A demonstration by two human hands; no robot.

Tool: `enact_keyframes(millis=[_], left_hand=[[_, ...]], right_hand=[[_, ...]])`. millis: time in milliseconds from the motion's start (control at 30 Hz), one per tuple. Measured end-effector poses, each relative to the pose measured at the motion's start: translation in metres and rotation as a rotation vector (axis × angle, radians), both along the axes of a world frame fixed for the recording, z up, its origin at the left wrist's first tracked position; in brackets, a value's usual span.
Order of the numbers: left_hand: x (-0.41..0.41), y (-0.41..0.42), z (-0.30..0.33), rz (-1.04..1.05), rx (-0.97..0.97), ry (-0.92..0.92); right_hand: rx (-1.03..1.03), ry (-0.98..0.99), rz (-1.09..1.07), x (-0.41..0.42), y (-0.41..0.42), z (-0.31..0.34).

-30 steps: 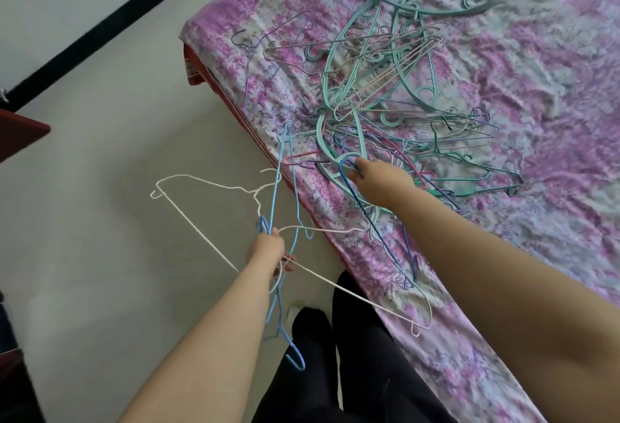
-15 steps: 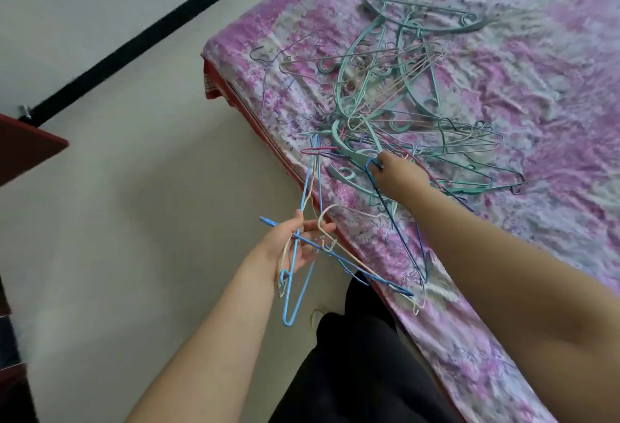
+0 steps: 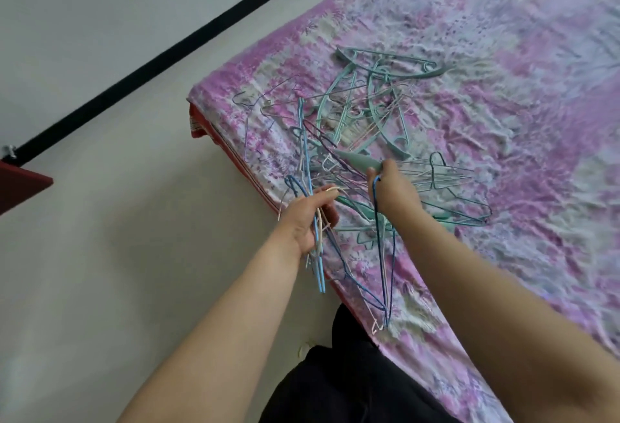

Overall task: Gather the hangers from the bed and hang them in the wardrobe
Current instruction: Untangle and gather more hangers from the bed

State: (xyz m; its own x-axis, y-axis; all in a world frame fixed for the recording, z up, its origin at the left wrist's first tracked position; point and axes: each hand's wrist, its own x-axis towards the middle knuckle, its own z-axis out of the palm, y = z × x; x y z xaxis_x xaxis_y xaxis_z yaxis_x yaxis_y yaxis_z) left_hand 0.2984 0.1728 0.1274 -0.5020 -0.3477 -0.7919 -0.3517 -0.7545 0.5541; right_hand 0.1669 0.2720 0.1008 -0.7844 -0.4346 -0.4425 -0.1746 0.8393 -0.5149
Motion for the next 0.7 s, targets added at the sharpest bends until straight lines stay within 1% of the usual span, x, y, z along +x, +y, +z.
enact_keyframes(millis=[100, 167, 333, 433, 500, 633, 700], left_hand=[[-0.014, -0.002, 0.010, -0.111, -0.068, -0.108], [-0.018, -0.004, 0.011, -0.114, -0.021, -0.117], [-0.027, -0.016, 0.021, 0.009, 0.102, -0.011], [-0.034, -0.020, 0.031, -0.031, 0.082, 0.056], [-0.039, -0.024, 0.038, -0.048, 0.082, 0.093], [-0.044, -0.037, 0.048, -0.072, 0.031, 0.115], [-0.045, -0.042, 0.050, -0.094, 0.010, 0.119]], right_hand=[[-0.023, 0.000, 0.027, -0.001, -0.002, 0.016], [-0.065, -0.004, 0.033, -0.005, 0.000, 0.028], [-0.172, -0.028, -0.135, -0.036, 0.014, 0.060], [-0.249, 0.016, -0.205, -0.059, 0.023, 0.071], [-0.345, 0.013, -0.260, -0.075, 0.028, 0.079], [-0.536, -0.058, -0.389, -0.113, 0.037, 0.095], [-0.568, -0.095, -0.470, -0.134, 0.038, 0.103]])
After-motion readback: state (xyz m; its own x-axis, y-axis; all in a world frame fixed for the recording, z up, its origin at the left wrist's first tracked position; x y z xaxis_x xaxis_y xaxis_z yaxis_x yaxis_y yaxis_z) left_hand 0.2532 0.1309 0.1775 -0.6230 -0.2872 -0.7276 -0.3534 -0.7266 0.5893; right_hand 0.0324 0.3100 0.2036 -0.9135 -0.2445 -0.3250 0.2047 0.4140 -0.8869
